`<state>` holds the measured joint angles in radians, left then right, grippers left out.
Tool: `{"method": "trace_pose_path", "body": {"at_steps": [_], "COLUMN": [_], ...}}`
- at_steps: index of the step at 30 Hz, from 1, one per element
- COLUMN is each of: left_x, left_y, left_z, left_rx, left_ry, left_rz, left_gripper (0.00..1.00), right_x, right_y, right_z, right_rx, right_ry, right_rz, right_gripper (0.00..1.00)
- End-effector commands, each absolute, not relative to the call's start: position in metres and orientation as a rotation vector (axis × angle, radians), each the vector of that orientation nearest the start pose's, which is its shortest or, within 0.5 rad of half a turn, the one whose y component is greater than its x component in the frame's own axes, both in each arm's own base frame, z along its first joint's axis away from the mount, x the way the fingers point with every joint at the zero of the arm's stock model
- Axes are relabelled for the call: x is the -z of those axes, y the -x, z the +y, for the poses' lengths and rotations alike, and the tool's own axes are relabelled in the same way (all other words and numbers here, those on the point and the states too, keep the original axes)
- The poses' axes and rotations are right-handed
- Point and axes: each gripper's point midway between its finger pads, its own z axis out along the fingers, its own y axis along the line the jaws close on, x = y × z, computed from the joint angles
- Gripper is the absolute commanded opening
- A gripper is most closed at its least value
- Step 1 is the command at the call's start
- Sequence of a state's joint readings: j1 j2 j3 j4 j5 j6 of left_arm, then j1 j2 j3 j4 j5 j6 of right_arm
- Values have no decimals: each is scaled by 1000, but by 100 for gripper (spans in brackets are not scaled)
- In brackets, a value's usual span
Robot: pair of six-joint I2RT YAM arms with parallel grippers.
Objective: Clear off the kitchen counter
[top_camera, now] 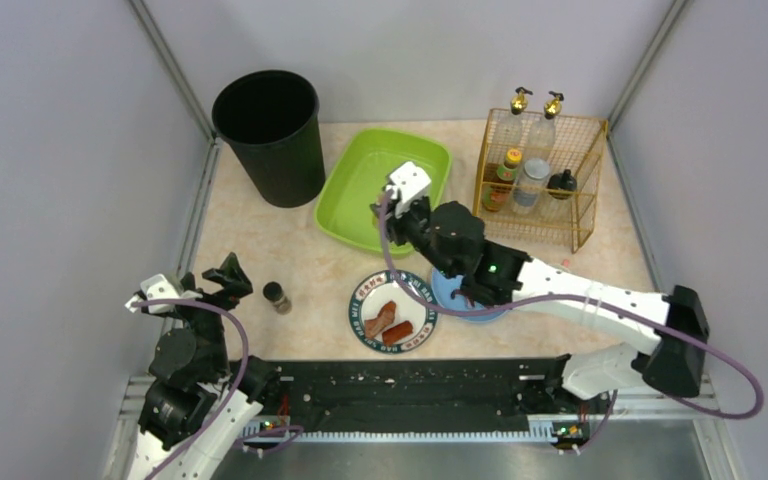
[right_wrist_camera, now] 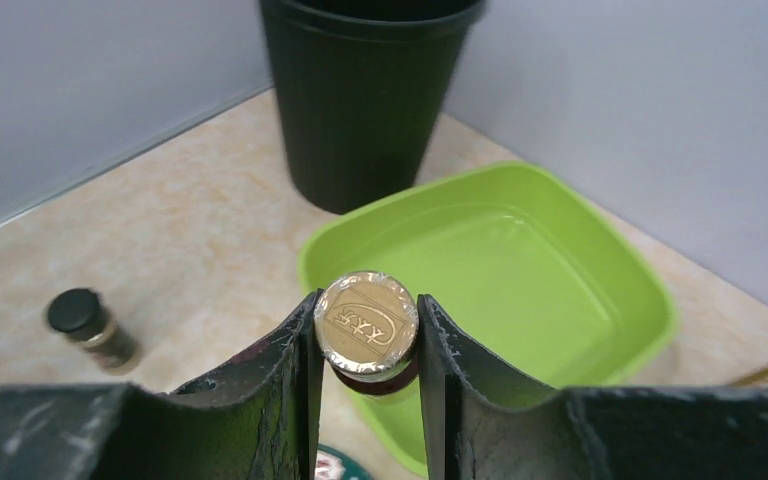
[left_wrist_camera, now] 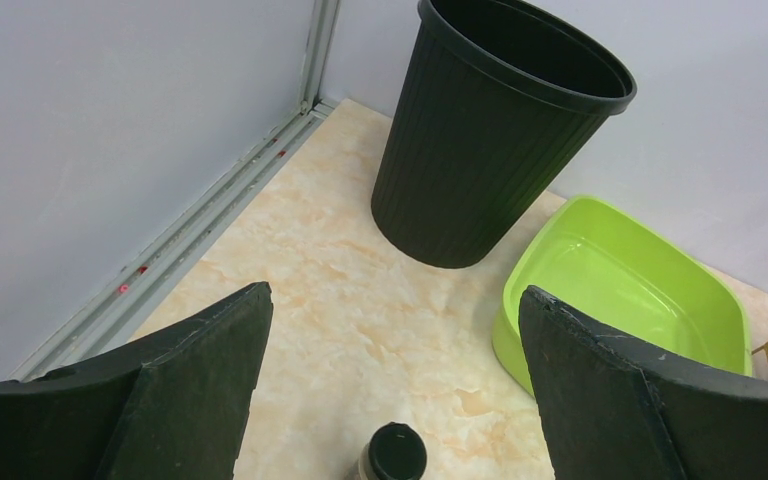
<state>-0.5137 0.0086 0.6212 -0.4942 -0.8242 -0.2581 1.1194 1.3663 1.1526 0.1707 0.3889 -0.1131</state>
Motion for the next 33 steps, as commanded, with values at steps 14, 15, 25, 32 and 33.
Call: {"method": "trace_pose_path", "body": {"at_steps": [14, 15, 25, 32, 33], "left_x": [-314, -314, -314, -314, -314], "left_y": [-147, -147, -148, -147, -148], "left_z": [52, 52, 50, 50, 50], "left_rx": [130, 130, 135, 136, 136], "left_ry": [503, 504, 495, 494, 494], "left_rz": [1278, 1278, 1279, 1279, 1279], "left_gripper": [97, 97, 97, 97, 97], "right_x": [-328, -324, -288, -266, -264], "right_y": [-365, -368, -388, -399, -400], "right_z": [153, 146, 100, 87, 86], "right_rx": [-143, -137, -85, -76, -75], "right_ry": [86, 65, -70, -124, -132], "right_rz": [1606, 1618, 1679, 1712, 1715], "right_gripper": [0, 0, 0, 0, 0]}}
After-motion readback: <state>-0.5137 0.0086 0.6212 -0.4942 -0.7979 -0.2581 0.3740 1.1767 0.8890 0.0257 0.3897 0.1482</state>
